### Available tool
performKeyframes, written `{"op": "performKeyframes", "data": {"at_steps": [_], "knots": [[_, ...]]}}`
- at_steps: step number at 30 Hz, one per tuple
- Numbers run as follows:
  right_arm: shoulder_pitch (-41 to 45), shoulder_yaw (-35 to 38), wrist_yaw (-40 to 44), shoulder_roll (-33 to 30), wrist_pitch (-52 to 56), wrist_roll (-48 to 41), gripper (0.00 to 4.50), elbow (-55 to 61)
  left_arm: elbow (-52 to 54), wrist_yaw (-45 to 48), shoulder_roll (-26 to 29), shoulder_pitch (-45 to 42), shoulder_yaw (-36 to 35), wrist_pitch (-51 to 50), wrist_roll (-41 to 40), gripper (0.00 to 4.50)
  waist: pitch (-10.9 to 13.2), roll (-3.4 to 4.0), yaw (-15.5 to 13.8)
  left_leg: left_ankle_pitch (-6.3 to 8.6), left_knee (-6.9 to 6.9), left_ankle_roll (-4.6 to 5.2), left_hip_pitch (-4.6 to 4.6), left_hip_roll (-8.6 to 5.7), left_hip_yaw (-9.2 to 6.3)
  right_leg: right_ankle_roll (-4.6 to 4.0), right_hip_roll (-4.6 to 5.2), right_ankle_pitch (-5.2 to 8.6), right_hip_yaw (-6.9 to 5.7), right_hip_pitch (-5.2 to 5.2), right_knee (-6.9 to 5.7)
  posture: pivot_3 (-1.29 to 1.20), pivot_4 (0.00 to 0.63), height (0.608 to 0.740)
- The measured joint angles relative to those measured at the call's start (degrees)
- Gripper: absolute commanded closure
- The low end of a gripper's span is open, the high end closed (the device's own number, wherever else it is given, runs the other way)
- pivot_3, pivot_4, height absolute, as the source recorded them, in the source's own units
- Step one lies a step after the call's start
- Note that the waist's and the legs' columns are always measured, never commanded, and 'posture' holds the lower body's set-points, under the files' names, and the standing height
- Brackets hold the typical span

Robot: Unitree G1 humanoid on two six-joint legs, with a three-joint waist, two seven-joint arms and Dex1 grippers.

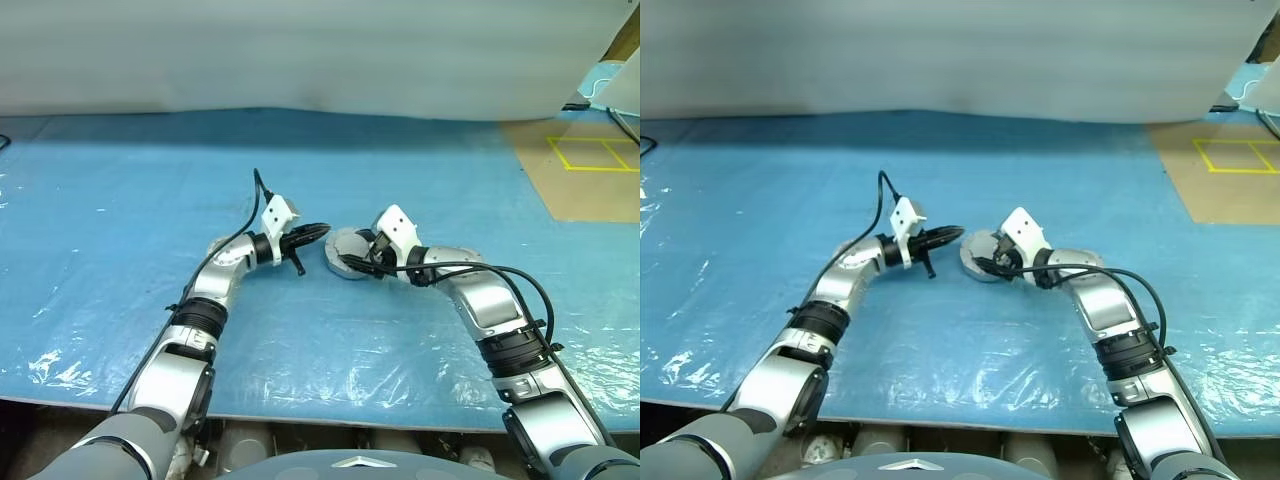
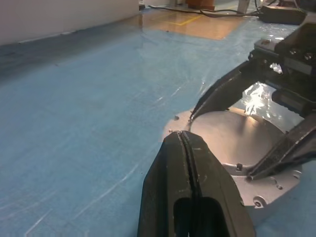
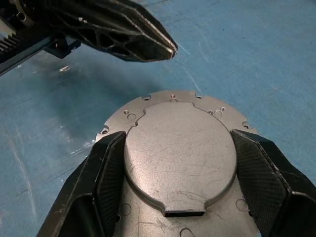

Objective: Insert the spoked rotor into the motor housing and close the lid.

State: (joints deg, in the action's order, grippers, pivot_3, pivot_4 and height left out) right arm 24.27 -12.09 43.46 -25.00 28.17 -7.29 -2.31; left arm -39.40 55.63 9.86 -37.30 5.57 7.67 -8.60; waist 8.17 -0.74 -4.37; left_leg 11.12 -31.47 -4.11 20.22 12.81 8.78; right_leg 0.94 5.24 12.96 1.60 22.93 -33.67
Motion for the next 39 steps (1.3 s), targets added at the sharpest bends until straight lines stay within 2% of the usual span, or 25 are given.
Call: {"op": "performKeyframes", "data": {"at_steps": [10, 12, 15, 23, 27, 34, 39], "knots": [[-0.2, 0.0, -0.1, 0.0, -0.3, 0.0, 1.54, 0.0, -0.2, -1.3, 0.3, 0.6, 2.7, 1.1, 3.5, 4.48, 0.0, 0.0, 0.0, 0.0, 0.06, 0.0, -0.02, -0.01, 0.0, 0.01, 0.01, 0.0, 0.0, 0.0, 0.05, 0.0, 0.15, 0.74], [-0.6, 0.1, 0.1, -0.2, -0.8, 0.0, 0.79, 0.3, 0.1, -0.9, 0.1, 0.7, 2.9, 1.2, 3.4, 4.5, 0.0, 0.0, -0.1, 0.0, 0.07, 0.0, -0.01, -0.01, 0.0, 0.01, 0.01, 0.0, -0.01, 0.0, 0.06, 0.0, 0.15, 0.74], [-2.8, 0.4, 0.9, -0.9, -1.8, -0.6, 0.01, 2.4, 0.9, -0.8, 0.0, 1.0, 3.5, 1.3, 3.5, 4.5, 0.0, 0.01, -0.4, 0.0, 0.18, 0.0, 0.03, 0.0, 0.0, 0.04, 0.0, 0.03, -0.01, 0.0, 0.18, 0.0, 0.15, 0.74], [-3.8, 0.2, -1.1, -0.3, -5.1, 0.5, 0.01, 4.0, 1.4, -0.7, 0.1, 1.0, 3.6, 1.9, 3.4, 4.5, 0.1, 0.05, -0.4, 0.0, 0.21, -0.01, 0.3, -0.02, 0.0, 0.05, -0.01, 0.02, -0.05, 0.25, 0.19, 0.0, 0.15, 0.74], [-4.3, 1.4, -0.9, -0.6, -2.0, -0.9, 0.01, 6.7, 1.6, -0.7, 0.1, 0.9, 3.6, 2.8, 3.3, 4.5, 0.1, 0.08, -0.4, -0.01, 0.19, -0.02, 0.68, -0.02, -0.09, 0.31, -0.03, -0.13, -0.08, 0.49, 0.18, 0.0, 0.15, 0.74], [-5.2, 12.5, -1.3, 0.7, 6.6, -13.2, 0.01, 10.9, 0.5, -1.1, 0.2, -0.6, 3.7, 3.3, 3.6, 4.5, 0.5, 0.22, -0.8, -0.02, 0.19, -0.05, 1.21, -0.06, -0.16, 0.36, -0.11, -0.17, -0.09, 1.06, -0.04, 0.0, 0.15, 0.74], [-5.7, 17.7, -3.8, 0.7, 7.4, -16.0, 0.01, 12.4, -0.6, -1.0, 0.6, -0.4, 3.8, 3.3, 4.0, 4.5, 0.5, 0.19, -0.9, -0.01, 0.15, -0.06, 1.12, -0.06, -0.16, 0.38, -0.09, -0.19, -0.09, 1.05, -0.13, 0.0, 0.15, 0.74]]}}
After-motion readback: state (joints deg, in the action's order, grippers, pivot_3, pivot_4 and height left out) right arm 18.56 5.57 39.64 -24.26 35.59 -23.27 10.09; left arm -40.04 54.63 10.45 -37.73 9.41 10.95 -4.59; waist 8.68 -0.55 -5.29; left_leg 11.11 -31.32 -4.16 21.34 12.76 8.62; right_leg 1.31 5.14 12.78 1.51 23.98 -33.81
